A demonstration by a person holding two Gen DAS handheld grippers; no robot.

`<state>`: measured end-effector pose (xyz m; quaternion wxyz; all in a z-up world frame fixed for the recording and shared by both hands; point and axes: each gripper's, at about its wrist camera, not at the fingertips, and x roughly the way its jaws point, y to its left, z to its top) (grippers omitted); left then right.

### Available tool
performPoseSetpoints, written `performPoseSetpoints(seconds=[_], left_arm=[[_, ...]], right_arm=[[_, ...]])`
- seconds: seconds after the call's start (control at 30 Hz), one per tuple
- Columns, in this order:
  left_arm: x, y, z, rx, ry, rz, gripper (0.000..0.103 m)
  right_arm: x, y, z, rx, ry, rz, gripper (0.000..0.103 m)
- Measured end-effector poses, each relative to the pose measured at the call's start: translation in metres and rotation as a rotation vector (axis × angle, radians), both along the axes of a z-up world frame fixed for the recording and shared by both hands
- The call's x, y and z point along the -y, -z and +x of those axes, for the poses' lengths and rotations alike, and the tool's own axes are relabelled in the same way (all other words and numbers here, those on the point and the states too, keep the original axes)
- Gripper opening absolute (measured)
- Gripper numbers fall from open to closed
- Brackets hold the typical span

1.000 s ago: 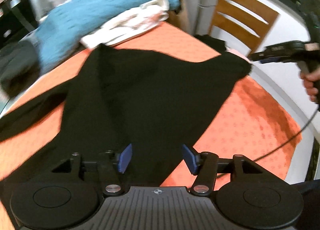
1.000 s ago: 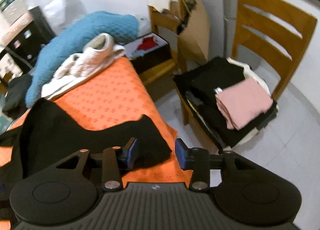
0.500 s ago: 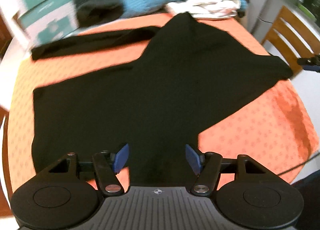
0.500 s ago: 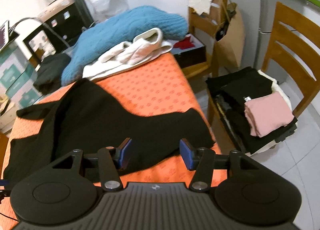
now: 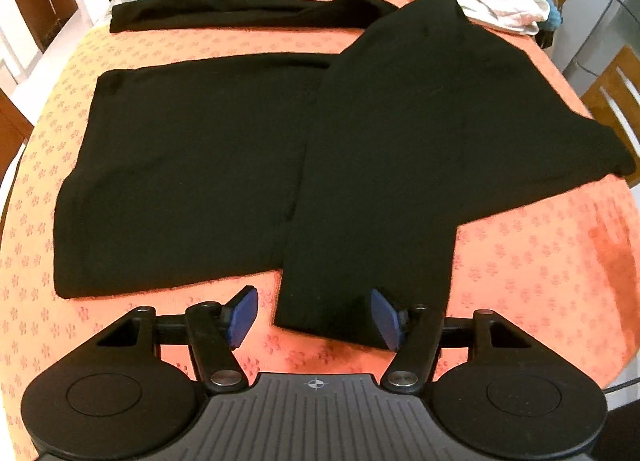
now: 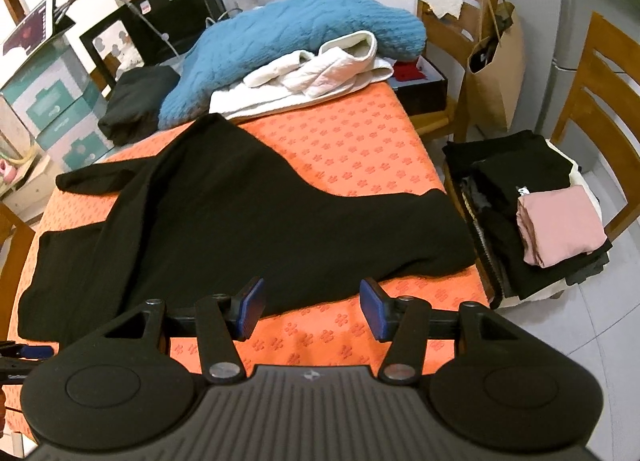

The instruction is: Fold clothes

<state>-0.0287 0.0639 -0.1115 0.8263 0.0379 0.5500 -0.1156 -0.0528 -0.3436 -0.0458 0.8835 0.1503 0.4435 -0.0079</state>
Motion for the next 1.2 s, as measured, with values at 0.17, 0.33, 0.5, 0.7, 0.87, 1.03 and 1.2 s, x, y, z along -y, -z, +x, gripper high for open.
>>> performPoseSetpoints(seconds=[0.17, 0.33, 0.5, 0.7, 0.87, 1.03, 1.2], left_arm=[[-0.006, -0.01, 0.002, 0.037, 0.021, 0.029, 0.007], [-0.05, -0.037, 0.024, 0.057, -0.041, 0.012, 0.007], [-0.106, -0.056, 0.054, 0.042, -0.099, -0.002, 0.007], [-0.149, -0.066, 0.079, 0.029, -0.133, 0.012, 0.007], [-0.165, -0.067, 0.095, 0.01, -0.151, -0.001, 0.007], [-0.164, -0.069, 0.104, 0.004, -0.15, -0.017, 0.007], [-0.167, -0.071, 0.106, -0.003, -0.165, -0.04, 0.007]], right_arm=[[-0.008, -0.002, 0.002, -0.008, -0.017, -0.005, 0.059], [-0.015, 0.0, 0.009, -0.01, -0.027, 0.0, 0.059], [-0.022, 0.005, 0.026, -0.001, -0.035, 0.046, 0.059], [-0.03, 0.011, 0.056, 0.015, -0.039, 0.139, 0.059], [-0.031, 0.025, 0.096, 0.005, 0.019, 0.317, 0.058], [-0.053, 0.03, 0.151, -0.014, -0.056, 0.256, 0.055], [-0.083, 0.024, 0.208, -0.004, -0.22, 0.062, 0.055]])
